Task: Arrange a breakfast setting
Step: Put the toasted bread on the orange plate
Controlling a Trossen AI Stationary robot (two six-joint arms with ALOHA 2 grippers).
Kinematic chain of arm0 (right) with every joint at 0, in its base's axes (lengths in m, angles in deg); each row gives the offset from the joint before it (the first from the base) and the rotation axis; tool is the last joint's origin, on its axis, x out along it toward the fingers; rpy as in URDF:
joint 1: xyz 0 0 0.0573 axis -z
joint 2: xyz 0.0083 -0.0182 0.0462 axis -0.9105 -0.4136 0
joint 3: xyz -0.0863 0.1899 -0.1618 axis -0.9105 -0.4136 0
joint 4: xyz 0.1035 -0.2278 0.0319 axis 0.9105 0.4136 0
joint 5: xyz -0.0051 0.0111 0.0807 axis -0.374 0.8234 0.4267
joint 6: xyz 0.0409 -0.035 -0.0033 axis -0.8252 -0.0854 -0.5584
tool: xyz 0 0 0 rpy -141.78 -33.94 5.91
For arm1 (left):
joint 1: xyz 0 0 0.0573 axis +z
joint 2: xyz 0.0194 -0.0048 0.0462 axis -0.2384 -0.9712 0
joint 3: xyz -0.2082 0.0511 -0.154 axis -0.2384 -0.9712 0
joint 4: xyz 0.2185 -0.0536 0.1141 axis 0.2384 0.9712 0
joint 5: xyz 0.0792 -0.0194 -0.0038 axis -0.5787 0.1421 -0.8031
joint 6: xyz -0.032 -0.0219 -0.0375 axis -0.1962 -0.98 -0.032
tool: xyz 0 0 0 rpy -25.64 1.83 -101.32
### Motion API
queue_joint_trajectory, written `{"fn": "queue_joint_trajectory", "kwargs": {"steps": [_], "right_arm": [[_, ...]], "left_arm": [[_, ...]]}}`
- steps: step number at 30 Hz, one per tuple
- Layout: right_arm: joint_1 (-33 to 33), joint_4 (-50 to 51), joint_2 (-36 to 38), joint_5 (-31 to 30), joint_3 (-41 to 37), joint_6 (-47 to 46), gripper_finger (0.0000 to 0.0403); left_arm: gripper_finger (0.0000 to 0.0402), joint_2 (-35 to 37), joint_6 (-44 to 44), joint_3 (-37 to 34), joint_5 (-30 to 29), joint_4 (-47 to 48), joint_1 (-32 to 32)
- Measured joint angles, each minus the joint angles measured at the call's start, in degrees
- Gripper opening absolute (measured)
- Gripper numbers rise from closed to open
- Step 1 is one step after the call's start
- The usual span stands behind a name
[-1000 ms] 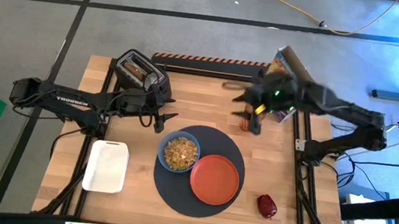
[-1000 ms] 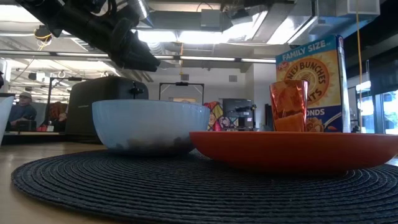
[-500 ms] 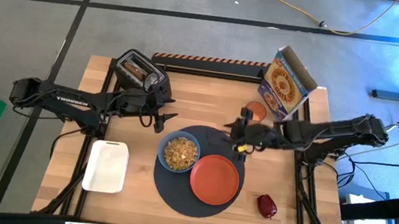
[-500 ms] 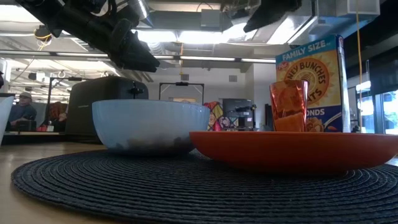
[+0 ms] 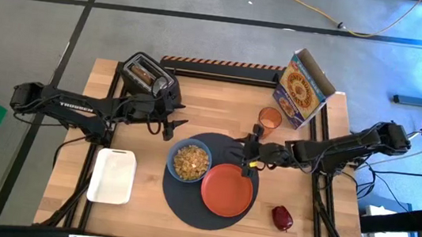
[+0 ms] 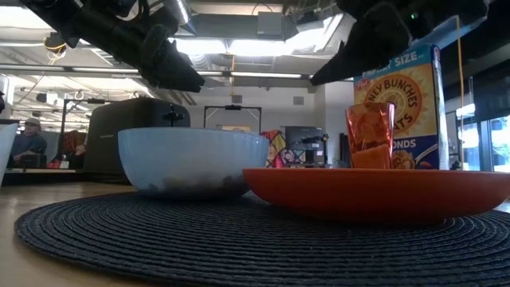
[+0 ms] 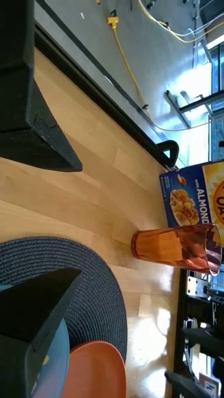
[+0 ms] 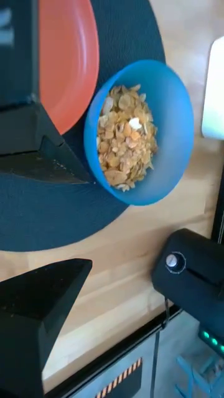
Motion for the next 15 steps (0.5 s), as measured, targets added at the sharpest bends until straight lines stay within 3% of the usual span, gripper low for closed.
{"fn": "queue_joint_trajectory", "kwargs": {"steps": [6,12,15], "right_arm": [[0.0,-6.77,0.02,-0.8,-2.95,0.06,0.0199],[0.13,-29.36,0.02,3.62,-10.88,0.27,0.0199],[0.13,-34.43,0.02,2.03,-14.02,1.43,0.0199]], "left_arm": [[0.0262,-0.01,1.23,0.0,-0.01,0.21,0.02],[0.0262,-0.9,1.36,0.0,-0.02,0.32,0.02],[0.0262,-1.82,1.34,0.0,0.0,0.37,0.02]]}}
